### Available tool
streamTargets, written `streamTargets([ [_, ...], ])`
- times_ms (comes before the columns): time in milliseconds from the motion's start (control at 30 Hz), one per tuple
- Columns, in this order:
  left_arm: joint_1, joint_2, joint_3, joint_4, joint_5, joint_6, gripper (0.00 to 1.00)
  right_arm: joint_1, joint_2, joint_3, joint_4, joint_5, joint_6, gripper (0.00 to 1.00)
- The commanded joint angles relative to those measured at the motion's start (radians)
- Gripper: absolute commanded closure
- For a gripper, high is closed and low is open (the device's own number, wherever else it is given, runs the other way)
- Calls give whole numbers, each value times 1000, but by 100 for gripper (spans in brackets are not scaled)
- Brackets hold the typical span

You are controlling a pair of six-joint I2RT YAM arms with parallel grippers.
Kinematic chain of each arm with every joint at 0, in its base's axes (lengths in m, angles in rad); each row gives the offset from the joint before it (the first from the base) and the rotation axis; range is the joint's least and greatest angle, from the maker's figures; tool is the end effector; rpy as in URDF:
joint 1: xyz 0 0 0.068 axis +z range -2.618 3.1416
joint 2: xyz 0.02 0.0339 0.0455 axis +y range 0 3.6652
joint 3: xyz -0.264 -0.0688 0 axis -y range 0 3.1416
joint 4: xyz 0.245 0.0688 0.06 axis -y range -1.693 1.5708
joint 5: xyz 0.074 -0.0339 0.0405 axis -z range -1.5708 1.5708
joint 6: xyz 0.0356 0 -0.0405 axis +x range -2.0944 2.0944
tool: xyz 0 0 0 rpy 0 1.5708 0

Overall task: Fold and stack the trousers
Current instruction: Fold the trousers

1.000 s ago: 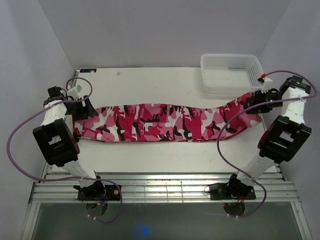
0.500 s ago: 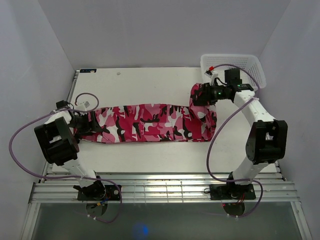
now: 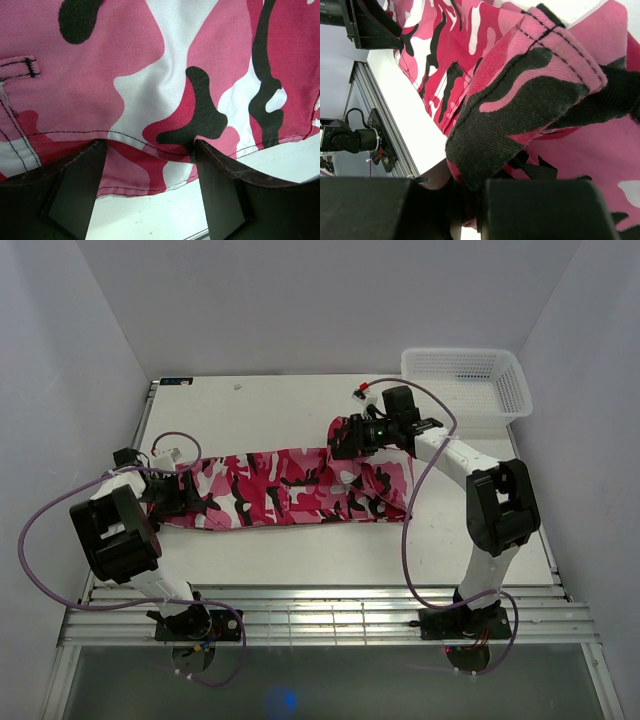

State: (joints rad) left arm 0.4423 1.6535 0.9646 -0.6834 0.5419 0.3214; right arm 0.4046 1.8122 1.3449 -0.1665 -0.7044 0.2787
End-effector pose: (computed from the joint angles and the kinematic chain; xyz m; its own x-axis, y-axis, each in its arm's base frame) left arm 0.2697 0.1074 0.1647 -0.9275 -0.1398 -0.3468 0.0192 0.9085 -0.4175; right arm 0.3682 0.1827 0.2532 -0.7379 -0.0879 -0.6692 -0.5998 0.5401 0.5904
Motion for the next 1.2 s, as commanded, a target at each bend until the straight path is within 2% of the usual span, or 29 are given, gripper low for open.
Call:
streamTargets([
  [0, -1, 0, -14, -13, -16, 1, 17, 45, 16, 22, 79, 23, 50, 92],
  [400, -1, -9, -46, 10, -10, -4, 17, 128, -24, -44, 127, 62, 112, 92],
  [1167, -1, -54, -75, 13, -10, 7, 16, 289, 142, 106, 131, 135, 226, 92],
])
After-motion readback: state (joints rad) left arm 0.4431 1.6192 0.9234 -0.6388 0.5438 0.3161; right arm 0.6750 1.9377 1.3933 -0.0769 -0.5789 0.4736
